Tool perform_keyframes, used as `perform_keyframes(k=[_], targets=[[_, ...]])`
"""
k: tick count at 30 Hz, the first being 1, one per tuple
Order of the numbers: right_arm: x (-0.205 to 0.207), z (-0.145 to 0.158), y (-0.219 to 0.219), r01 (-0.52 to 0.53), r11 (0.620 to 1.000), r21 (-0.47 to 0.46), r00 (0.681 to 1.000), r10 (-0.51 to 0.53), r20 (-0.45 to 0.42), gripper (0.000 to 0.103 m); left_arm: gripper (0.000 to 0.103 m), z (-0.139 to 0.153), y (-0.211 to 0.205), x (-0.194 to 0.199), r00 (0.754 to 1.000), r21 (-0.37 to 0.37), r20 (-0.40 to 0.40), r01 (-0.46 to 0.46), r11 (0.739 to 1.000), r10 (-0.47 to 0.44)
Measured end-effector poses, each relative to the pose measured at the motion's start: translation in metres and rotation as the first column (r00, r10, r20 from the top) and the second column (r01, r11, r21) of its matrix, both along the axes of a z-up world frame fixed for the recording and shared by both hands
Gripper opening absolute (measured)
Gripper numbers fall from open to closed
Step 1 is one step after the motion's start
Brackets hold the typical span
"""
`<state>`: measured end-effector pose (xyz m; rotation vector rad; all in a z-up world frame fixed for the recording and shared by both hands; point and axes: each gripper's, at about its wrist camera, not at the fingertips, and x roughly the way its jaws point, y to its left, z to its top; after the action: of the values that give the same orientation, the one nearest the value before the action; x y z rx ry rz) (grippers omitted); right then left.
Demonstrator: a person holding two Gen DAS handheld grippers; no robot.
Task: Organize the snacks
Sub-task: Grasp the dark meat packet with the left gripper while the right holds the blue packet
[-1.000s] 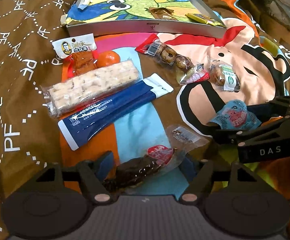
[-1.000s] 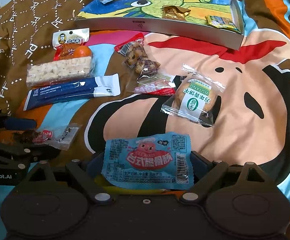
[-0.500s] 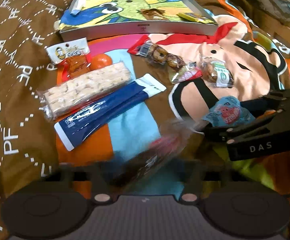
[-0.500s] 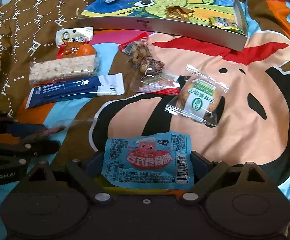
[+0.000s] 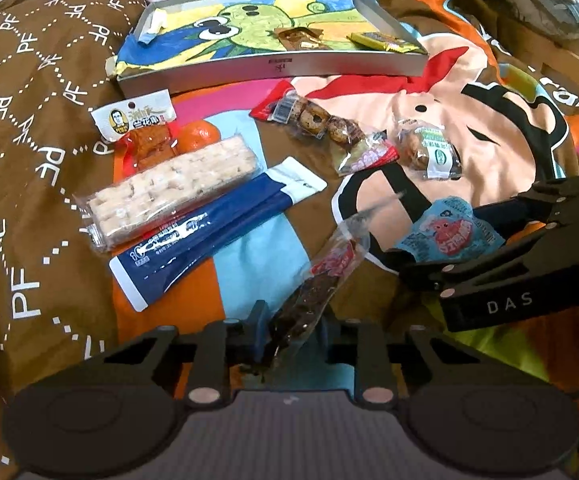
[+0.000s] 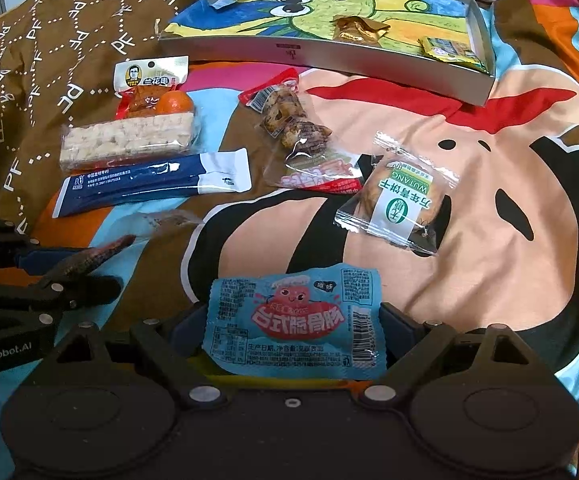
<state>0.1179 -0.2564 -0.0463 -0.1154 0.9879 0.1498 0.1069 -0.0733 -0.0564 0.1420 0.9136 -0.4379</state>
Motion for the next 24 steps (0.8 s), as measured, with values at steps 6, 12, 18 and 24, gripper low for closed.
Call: perform_keyframes(k=[6, 12, 18, 24], targets=[[-0.002, 0.001, 0.003, -0.002, 1.0, 0.023, 1.0, 0.001, 0.025, 0.09, 0.025, 0.001, 0.0, -0.001, 1.0, -0.006, 0.016, -0.016, 1.0, 0.016], [-0.002, 0.002, 0.003, 0.008, 0.999, 0.039, 0.999, -0.01, 0.047, 0.089, 0.023, 0.003, 0.008, 0.001, 0.996, -0.05, 0.04, -0.073, 0.996, 0.075], [-0.003, 0.003, 0.005, 0.005, 0.999, 0.041, 0.998, -0.008, 0.07, 0.089, 0.016, 0.007, 0.019, 0.002, 0.988, -0.109, 0.074, -0.127, 0.986, 0.136], [-0.002, -0.006, 0.013, -0.014, 1.0, 0.019, 0.998, 0.013, 0.064, 0.089, 0.014, 0.01, 0.022, 0.002, 0.983, -0.145, 0.084, -0.148, 0.978, 0.161]])
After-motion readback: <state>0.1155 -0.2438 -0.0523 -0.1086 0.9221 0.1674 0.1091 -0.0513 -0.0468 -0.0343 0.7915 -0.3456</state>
